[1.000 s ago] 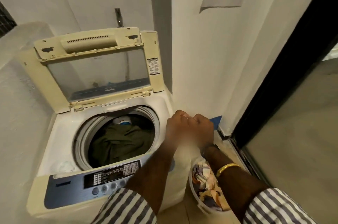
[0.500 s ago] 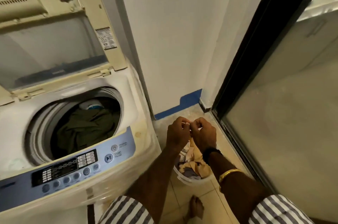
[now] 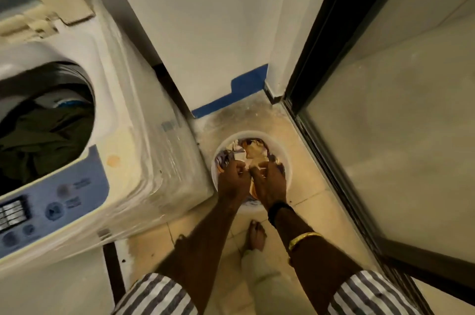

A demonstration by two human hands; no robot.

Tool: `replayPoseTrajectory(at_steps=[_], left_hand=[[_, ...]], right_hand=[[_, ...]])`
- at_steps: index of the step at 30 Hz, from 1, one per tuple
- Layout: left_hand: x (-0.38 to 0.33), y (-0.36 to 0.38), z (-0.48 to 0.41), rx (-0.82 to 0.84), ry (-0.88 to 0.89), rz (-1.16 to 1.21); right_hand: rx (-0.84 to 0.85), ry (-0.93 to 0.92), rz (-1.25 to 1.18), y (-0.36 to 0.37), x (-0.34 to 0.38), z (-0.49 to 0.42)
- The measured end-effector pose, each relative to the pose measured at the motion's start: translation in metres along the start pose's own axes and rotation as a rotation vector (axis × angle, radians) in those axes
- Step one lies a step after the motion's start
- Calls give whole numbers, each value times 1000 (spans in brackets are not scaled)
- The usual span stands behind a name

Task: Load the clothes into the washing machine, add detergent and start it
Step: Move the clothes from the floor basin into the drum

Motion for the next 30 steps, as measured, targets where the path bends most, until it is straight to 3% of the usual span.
replayPoseTrajectory(at_steps=[8,13,15,20,26,30], left_hand=[[68,57,-45,58,-121,31],[137,115,-86,177,-220,161],[187,150,-109,210,-299,212],[198,171,-138,212,-338,246],[221,190,-160,178,-320,275],[234,196,-160,193,-341,385]], right_hand=[[97,116,-42,44,-87,-50],[162,178,58,76,-153,-87],[178,221,126,88,-178,-99],[156,142,285,108,-212,-133],[430,24,785,137,-259,-160],[488,15,887,147,-264,-178]])
Point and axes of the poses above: each hand's wrist, its own z-axis away from the middle knuckle, its own y-axis out of the palm, x = y × z, the point moved 8 cm from there along -z, towards the middle knuckle, and after that the axes turned 5 degrees about -z, right-handed, at the moved point
